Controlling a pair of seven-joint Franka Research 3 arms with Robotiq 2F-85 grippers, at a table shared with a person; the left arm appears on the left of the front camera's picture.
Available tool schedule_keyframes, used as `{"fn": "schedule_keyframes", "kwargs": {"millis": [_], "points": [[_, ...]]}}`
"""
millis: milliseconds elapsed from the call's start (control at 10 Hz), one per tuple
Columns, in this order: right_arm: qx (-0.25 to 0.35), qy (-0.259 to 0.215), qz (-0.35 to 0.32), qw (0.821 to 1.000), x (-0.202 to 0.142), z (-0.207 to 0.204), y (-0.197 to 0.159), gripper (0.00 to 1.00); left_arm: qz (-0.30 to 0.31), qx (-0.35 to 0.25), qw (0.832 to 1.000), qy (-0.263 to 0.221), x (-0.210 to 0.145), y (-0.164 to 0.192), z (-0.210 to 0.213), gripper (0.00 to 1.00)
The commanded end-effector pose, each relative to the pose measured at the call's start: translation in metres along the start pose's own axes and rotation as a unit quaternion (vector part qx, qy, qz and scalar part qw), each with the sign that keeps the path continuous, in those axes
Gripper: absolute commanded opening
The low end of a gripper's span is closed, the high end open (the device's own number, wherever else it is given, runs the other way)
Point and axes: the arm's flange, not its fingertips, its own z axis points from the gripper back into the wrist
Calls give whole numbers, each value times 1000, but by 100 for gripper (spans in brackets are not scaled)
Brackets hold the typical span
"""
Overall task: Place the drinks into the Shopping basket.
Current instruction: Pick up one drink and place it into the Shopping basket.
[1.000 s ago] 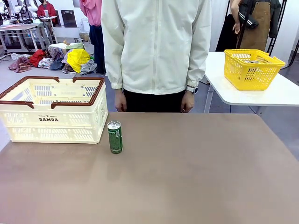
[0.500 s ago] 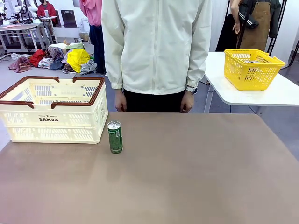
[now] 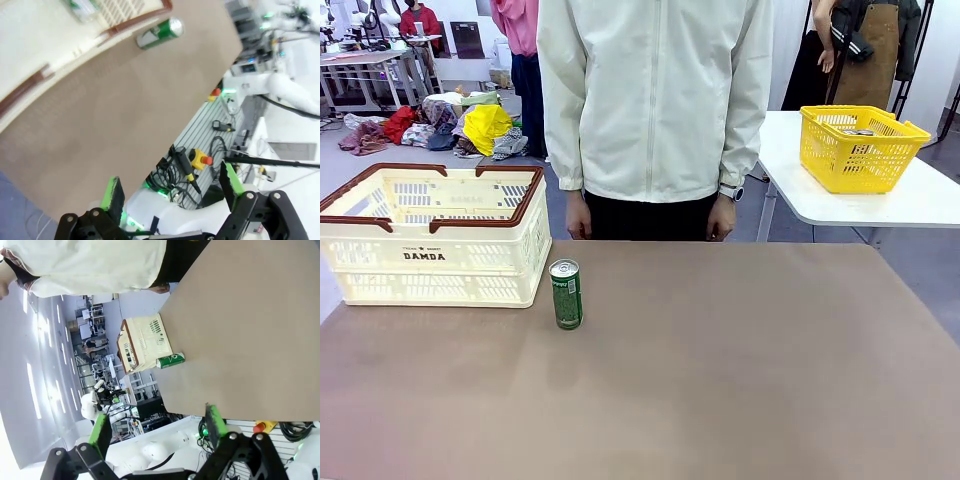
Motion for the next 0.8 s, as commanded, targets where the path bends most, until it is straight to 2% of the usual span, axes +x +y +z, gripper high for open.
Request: {"fn": "schedule_keyframes", "kwargs": {"millis": [0,100,200,300,400,500,600,700], "points": [[4,1,-7,1000,1,3,4,100,21,99,990,98,82,-87,-46,100],[4,1,-7,1000,1,3,4,100,16,133,982,137,118,-129,-84,100],[4,1,-7,1000,1,3,4,100,48,153,978,133,144,-163,-119,100],[4,1,-7,1000,1,3,4,100,104,168,976,95,166,-194,-159,100],[4,1,-7,1000,1,3,4,100,119,180,972,94,178,-220,-200,100],[4,1,-7,1000,1,3,4,100,115,243,959,85,183,-241,-239,100],[4,1,-7,1000,1,3,4,100,110,289,947,87,182,-249,-261,100],[4,1,-7,1000,1,3,4,100,119,333,934,60,178,-248,-270,100]]}}
